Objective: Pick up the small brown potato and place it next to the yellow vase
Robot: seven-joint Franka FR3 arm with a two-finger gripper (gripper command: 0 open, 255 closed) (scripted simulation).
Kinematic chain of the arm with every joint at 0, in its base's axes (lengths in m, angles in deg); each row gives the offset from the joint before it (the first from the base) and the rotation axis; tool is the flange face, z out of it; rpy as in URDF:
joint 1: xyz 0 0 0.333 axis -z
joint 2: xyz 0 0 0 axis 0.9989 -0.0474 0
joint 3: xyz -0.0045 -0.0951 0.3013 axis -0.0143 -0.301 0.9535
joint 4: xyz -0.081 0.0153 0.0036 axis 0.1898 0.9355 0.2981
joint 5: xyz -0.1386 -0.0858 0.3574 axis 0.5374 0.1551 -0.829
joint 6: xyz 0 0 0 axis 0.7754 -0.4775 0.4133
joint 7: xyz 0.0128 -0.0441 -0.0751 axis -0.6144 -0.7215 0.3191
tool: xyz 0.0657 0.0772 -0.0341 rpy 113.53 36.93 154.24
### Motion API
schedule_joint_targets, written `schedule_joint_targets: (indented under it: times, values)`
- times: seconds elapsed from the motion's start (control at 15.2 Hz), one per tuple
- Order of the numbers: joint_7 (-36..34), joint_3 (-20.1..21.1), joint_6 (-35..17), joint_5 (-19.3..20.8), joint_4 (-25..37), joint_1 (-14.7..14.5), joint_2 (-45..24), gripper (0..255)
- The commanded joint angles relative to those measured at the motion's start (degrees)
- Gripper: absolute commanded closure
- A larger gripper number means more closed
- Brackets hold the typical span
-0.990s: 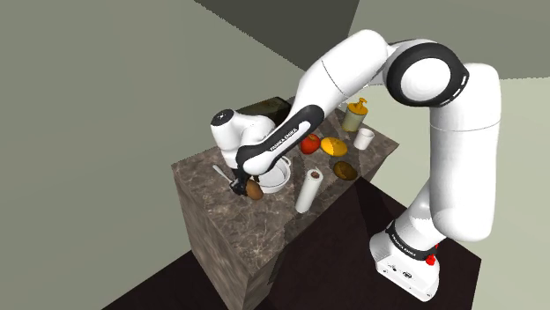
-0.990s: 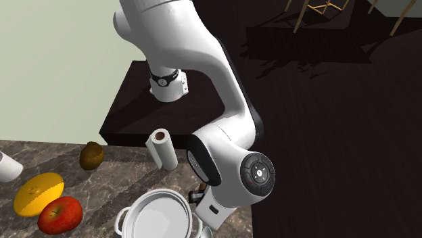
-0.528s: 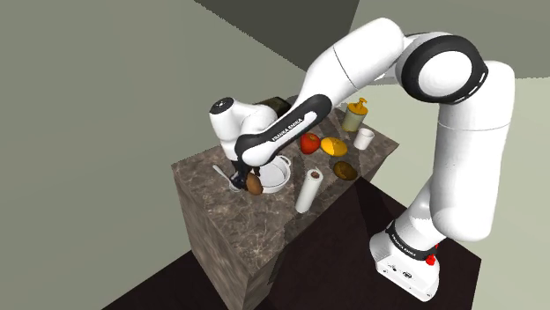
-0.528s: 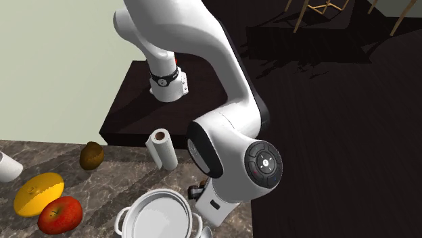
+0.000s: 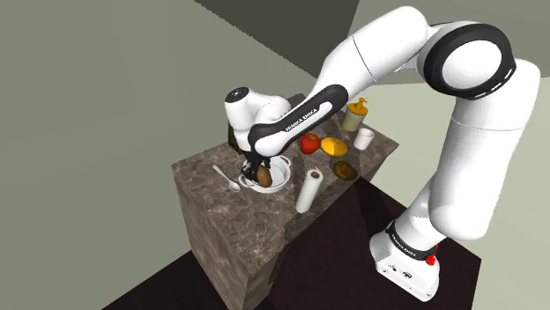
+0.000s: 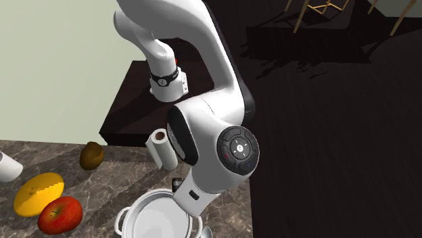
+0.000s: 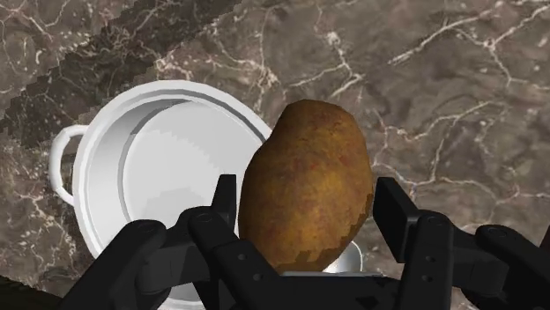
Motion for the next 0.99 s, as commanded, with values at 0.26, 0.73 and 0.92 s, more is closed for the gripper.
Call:
schedule_joint_targets:
  times: [0.26, 0.73, 0.92]
  values:
    - [5.8, -2.4, -5.0, 0.6, -9.5, 5.1, 6.3, 255]
    - [13.4, -6.6, -10.1, 2.5, -18.1, 11.1, 12.0, 255]
    - [16.8, -8.8, -12.1, 3.7, -20.7, 13.6, 13.8, 255]
